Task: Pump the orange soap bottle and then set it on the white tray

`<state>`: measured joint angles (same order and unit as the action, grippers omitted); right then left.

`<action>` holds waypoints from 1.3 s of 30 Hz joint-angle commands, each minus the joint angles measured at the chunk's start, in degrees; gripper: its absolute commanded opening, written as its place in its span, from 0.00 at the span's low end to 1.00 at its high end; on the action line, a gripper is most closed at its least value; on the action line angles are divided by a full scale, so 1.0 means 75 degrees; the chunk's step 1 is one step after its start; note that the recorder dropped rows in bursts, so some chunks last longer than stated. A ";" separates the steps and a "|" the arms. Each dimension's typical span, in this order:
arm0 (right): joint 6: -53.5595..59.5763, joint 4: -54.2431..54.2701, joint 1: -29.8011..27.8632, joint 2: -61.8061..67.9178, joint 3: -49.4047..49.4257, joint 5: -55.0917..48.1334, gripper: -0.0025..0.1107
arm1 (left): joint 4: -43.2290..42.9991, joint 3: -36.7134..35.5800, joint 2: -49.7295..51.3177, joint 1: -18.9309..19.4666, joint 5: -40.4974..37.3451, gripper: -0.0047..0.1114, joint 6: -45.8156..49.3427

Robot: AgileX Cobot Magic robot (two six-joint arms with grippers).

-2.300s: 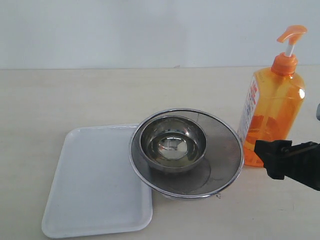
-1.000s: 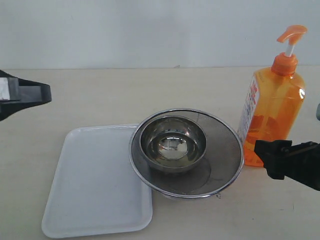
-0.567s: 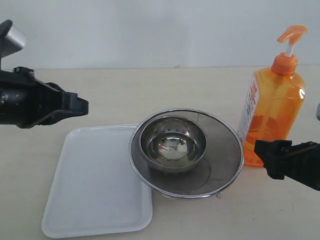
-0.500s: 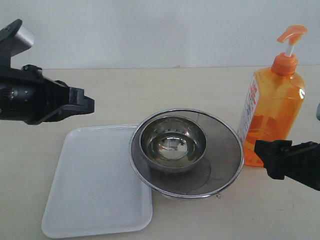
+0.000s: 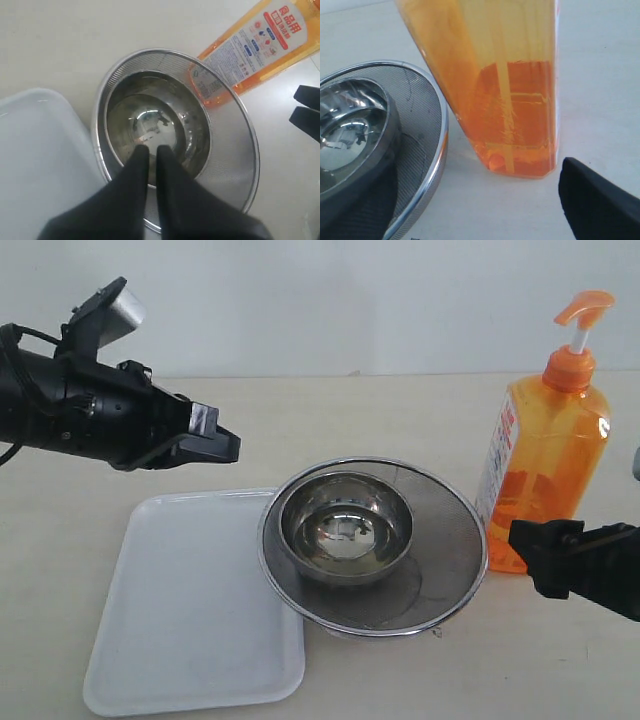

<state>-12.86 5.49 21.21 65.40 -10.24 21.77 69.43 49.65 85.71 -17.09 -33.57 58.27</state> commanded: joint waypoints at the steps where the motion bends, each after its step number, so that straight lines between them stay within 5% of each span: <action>1: -0.0011 -0.0012 -0.0016 -0.0025 0.0046 0.0085 0.71 | 0.0078 0.0036 -0.0011 -0.0026 -0.0098 0.08 0.0118; 7: -0.0011 -0.0012 -0.0016 -0.0025 0.0046 0.0085 0.71 | 0.0394 0.0036 0.0117 -0.0026 -0.0306 0.09 0.0698; 17: -0.0011 -0.0012 -0.0016 -0.0025 0.0046 0.0085 0.71 | 0.0637 0.0109 0.1394 -0.0026 -0.0712 0.34 0.1115; 21: -0.0011 -0.0012 -0.0016 -0.0025 0.0046 0.0085 0.71 | 0.0910 0.0352 0.1781 -0.0122 -0.1412 0.35 0.1263; 39: -0.0011 -0.0012 -0.0016 -0.0025 0.0046 0.0085 0.71 | 0.0409 0.0940 0.2680 -0.0474 -0.0534 0.34 0.0531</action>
<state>-12.86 5.49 21.21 65.40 -10.24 22.01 75.29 56.36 105.81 -20.40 -39.37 64.97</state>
